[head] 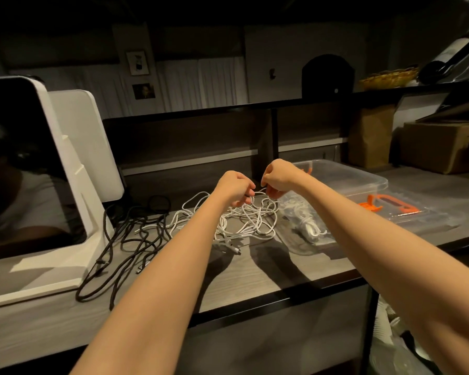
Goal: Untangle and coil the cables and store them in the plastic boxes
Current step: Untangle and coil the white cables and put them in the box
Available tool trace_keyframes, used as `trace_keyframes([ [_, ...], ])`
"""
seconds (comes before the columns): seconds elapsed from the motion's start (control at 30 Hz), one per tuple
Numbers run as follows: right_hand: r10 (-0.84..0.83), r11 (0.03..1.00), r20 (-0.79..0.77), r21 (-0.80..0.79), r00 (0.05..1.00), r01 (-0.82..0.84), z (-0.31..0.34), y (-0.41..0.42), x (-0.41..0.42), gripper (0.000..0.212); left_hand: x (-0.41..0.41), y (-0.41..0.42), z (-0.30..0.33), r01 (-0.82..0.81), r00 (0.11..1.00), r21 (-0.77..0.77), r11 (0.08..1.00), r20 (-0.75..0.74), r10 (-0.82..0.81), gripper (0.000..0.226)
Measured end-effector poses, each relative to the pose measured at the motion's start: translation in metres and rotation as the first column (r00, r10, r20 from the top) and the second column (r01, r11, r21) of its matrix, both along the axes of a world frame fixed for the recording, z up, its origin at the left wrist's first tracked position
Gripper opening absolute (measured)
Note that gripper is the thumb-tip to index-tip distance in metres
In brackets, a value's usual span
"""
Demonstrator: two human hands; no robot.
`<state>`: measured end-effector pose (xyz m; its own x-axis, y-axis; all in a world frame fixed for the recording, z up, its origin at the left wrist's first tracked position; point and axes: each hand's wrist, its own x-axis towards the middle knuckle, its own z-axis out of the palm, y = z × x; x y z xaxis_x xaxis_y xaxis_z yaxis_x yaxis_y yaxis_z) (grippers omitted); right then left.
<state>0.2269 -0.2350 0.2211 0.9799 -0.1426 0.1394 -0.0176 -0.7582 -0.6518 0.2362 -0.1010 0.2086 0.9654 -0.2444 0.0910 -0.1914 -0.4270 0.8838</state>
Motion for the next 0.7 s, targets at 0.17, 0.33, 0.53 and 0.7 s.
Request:
trace_keyframes([
  [0.17,0.08,0.987,-0.171,-0.122,0.982,-0.102,-0.014,0.014,0.007,0.025,-0.001,0.013,-0.013,0.041,0.995,0.089,0.995,-0.099,-0.032,0.02],
  [0.33,0.208,0.934,-0.288,-0.227,0.935,-0.278,-0.036,0.023,0.014,0.023,0.008,0.022,-0.032,0.057,0.994,0.179,0.982,-0.103,-0.038,0.02],
  [0.53,0.3,0.861,-0.251,-0.345,0.92,-0.375,-0.065,0.029,0.032,0.025,0.028,0.032,-0.062,0.024,0.997,0.26,0.965,-0.077,-0.004,0.023],
  [0.7,0.354,0.84,-0.305,-0.313,0.884,-0.444,-0.084,0.028,0.041,0.016,0.045,0.039,-0.085,-0.015,1.0,0.169,0.985,0.003,0.015,0.024],
])
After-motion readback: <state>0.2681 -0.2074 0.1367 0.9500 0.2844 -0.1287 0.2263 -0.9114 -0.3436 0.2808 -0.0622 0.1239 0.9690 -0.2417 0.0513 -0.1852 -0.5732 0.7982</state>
